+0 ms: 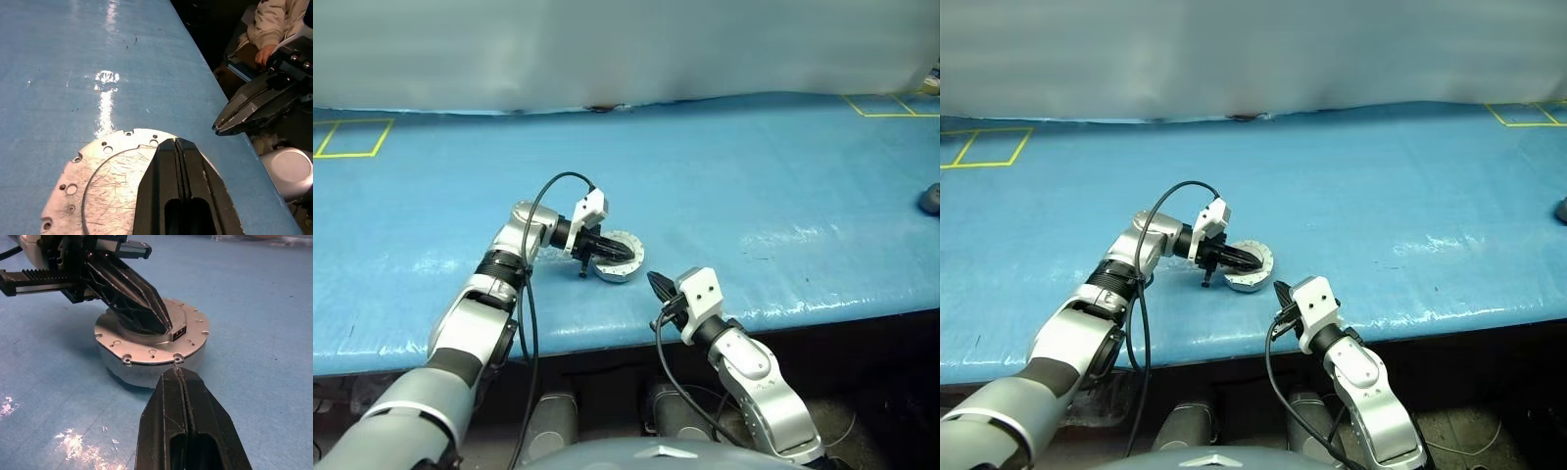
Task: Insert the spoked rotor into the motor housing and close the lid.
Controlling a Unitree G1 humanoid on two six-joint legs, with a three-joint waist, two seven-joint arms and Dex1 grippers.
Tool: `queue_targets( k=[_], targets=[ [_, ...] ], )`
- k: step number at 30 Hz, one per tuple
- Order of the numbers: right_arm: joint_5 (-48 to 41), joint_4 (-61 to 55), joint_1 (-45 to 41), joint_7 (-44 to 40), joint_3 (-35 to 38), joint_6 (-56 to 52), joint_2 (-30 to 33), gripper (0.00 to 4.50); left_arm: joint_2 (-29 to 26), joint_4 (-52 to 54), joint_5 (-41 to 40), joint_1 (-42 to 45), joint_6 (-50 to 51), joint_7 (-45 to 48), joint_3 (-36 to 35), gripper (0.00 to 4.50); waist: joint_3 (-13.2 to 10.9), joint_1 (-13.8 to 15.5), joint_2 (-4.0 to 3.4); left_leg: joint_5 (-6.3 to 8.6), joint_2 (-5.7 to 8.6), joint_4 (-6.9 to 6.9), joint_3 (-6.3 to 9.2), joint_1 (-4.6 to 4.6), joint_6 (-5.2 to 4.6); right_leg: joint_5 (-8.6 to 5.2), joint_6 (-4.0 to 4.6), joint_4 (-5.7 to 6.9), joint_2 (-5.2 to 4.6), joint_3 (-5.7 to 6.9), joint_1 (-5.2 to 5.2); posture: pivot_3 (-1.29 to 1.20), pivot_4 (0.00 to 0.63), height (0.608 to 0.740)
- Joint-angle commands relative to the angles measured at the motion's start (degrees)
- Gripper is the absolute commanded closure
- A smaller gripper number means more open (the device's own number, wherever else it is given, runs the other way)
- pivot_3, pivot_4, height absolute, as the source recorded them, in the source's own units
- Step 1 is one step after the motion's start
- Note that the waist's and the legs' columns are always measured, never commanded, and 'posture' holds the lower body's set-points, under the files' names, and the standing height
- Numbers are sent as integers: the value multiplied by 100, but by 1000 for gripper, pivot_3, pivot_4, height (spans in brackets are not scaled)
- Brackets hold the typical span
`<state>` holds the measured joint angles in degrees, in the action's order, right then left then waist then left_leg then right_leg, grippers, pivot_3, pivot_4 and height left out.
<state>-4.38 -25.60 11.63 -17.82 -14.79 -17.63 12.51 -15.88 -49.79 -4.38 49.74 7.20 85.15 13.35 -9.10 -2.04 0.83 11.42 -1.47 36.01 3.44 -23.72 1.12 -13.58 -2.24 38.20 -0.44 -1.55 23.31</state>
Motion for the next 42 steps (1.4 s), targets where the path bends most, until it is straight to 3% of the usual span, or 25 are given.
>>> queue_targets(
  k=[1, 20, 35, 42],
  targets=[
    [-18, -107, -38, 23, 43, 148, -49, 4484, -75, 233, 125, -74, -13, -52, 96, 4500, 1, 1, -2, 0, 0, 1, 0, 0, 0, 0, 0, 0, 0, 0, -1, 0, 150, 740],
    [-30, 9, -129, -8, -11, 167, -74, 4484, -304, 511, 598, -743, -333, -1248, 356, 4500, 45, 4, 5, 0, -4, 2, -2, 106, -1, -25, 42, -1, -4, -3, -100, 0, 150, 740],
    [-101, -84, -167, -92, 54, 37, -10, 4484, -362, 822, 608, -1054, -307, -1346, 467, 4500, 82, 7, 3, 1, -4, -2, -2, 109, -1, -26, 43, -3, -6, -2, -101, 0, 150, 740],
    [-849, -476, -178, 177, 448, -647, -539, 4484, -340, 1117, 524, -1222, -158, -1263, 485, 4500, 84, 11, -1, 1, -5, -15, -2, 104, -1, -27, 46, -10, -6, -2, -96, 0, 150, 740]
  ],
)
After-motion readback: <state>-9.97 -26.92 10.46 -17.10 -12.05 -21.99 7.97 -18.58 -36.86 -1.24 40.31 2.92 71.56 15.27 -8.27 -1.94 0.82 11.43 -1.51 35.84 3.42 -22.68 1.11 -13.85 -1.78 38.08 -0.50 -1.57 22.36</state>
